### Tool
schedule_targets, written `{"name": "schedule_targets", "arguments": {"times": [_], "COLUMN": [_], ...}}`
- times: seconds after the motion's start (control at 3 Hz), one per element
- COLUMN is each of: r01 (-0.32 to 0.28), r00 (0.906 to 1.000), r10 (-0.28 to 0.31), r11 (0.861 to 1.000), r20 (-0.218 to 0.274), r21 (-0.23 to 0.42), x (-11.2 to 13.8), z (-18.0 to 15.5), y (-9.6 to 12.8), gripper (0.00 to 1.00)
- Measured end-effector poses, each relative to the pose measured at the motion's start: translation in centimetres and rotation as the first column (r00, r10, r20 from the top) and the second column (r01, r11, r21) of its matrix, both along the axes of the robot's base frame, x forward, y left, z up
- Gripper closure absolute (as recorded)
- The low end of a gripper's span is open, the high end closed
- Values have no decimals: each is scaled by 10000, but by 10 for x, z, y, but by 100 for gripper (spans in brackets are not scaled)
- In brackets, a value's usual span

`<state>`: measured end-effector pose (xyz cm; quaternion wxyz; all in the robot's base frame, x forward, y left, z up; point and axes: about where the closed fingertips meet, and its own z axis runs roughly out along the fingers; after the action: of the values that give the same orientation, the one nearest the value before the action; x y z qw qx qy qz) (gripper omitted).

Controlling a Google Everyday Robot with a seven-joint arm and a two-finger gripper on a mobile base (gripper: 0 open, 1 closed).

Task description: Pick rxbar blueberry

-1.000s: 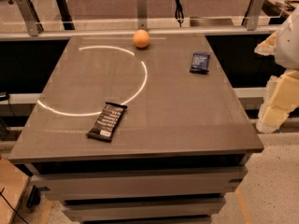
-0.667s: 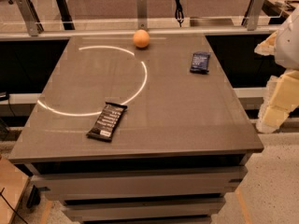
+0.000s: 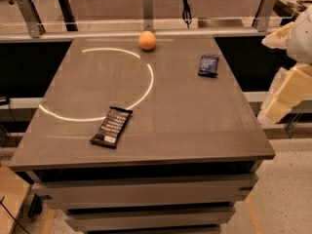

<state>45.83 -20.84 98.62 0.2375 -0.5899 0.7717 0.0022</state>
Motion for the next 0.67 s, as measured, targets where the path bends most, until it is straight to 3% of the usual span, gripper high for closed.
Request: {"name": "schedule_targets", "arguments": {"times": [0.33,0.67], "r01": [-276,-273], "r00": [9972,9973], "r10": [149,151], "r11": [9840,9847], "r20": [728,723], "r21": [1763,1719], "x": [35,35], "z": [7,7], "y": [15,15], "gripper": [0,0]}}
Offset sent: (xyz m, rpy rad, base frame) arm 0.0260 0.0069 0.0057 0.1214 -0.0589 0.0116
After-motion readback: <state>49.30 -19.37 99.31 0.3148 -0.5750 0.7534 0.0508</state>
